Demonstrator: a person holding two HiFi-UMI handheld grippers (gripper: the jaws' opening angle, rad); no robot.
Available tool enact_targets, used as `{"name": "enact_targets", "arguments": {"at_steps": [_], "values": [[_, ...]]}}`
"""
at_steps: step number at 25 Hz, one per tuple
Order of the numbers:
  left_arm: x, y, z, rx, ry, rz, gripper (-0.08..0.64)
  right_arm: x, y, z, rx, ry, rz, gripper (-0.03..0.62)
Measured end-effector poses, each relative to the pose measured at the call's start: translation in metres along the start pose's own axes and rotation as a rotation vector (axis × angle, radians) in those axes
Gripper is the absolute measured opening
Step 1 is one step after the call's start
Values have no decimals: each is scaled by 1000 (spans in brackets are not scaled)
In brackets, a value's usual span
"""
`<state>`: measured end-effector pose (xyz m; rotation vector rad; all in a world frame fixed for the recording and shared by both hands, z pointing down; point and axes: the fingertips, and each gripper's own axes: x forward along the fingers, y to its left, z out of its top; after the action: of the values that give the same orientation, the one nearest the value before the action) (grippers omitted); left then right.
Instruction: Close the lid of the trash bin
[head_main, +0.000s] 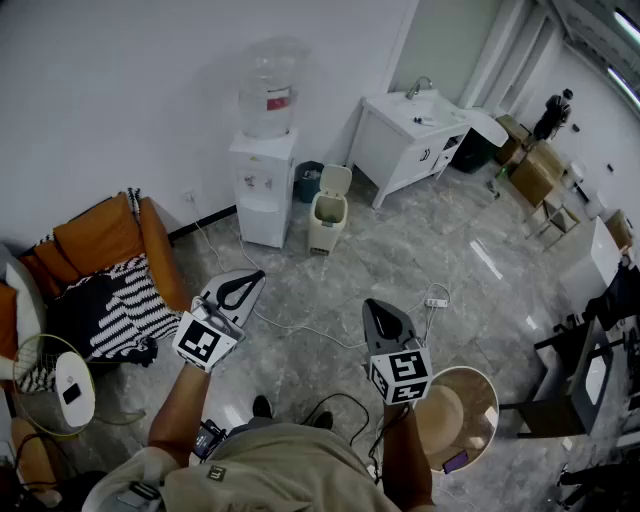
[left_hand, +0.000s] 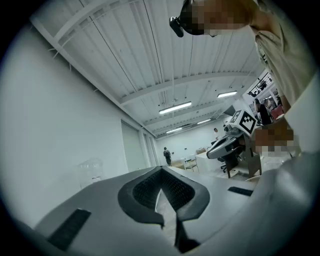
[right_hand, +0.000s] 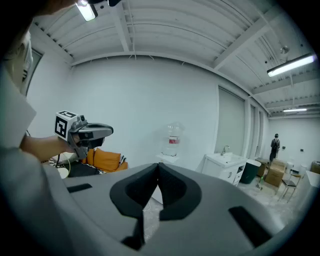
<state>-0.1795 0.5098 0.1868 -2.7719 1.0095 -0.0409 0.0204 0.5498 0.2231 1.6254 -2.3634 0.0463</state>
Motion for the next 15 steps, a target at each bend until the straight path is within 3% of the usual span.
{"name": "enact_targets", "arguments": {"at_steps": [15], "values": [[-9, 24, -13, -4, -2, -11, 14, 21, 19, 5, 45, -29, -2, 26]]}}
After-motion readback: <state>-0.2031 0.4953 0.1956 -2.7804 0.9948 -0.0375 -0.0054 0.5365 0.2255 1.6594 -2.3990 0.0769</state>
